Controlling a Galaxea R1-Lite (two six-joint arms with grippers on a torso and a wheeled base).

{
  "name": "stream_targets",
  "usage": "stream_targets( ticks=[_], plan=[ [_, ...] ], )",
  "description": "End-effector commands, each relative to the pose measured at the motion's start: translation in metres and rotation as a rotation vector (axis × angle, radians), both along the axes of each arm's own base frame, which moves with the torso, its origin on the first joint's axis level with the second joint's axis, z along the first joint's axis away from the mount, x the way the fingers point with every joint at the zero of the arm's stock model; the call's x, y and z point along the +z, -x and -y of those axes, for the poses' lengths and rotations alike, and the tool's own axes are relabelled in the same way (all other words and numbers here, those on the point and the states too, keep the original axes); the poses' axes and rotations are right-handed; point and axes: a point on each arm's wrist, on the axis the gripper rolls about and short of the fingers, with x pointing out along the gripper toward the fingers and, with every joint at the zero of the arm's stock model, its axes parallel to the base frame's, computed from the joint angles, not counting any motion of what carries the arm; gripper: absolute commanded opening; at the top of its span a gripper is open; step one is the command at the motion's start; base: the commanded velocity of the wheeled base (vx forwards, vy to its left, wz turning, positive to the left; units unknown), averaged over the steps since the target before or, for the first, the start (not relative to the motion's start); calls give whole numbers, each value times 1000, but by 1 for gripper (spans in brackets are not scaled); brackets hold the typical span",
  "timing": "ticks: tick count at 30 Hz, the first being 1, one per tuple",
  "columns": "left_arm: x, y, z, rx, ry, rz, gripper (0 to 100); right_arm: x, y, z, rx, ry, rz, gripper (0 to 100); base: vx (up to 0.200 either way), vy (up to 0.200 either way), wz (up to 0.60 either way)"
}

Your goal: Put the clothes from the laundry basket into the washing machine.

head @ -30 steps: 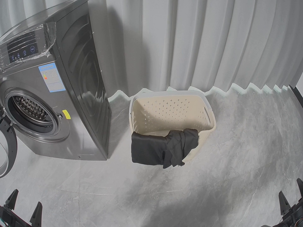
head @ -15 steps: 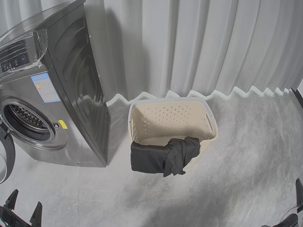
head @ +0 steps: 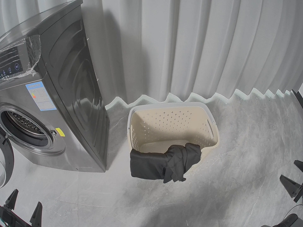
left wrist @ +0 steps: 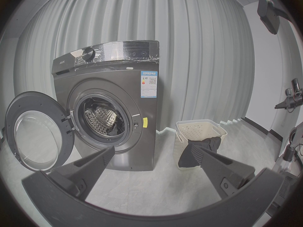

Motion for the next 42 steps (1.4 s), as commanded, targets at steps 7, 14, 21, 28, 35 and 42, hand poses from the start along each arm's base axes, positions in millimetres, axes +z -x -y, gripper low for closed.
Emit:
stream_targets(
  ticks=[7, 14, 21, 28, 35, 42],
  plan=[
    [-4, 0, 0, -1, -1, 4, 100, -20, -90, -29, 200, -51, -380, 100, 0, 0, 0],
    [-4, 0, 0, 1, -1, 3, 100, -31, -120, -43, 188, -72, -437, 100, 0, 0, 0],
    [-4, 0, 0, 1, -1, 3, 100, -51, -148, -65, 142, -54, -490, 100, 0, 0, 0],
    [-4, 0, 0, 1, 0, 3, 100, -75, -174, -85, 146, -46, -501, 100, 0, 0, 0],
    [-4, 0, 0, 1, 0, 3, 100, -96, -192, -104, 136, -37, -511, 100, 0, 0, 0],
    [-4, 0, 0, -1, 0, 3, 100, -119, -211, -119, 131, -21, -497, 100, 0, 0, 0]
  ],
)
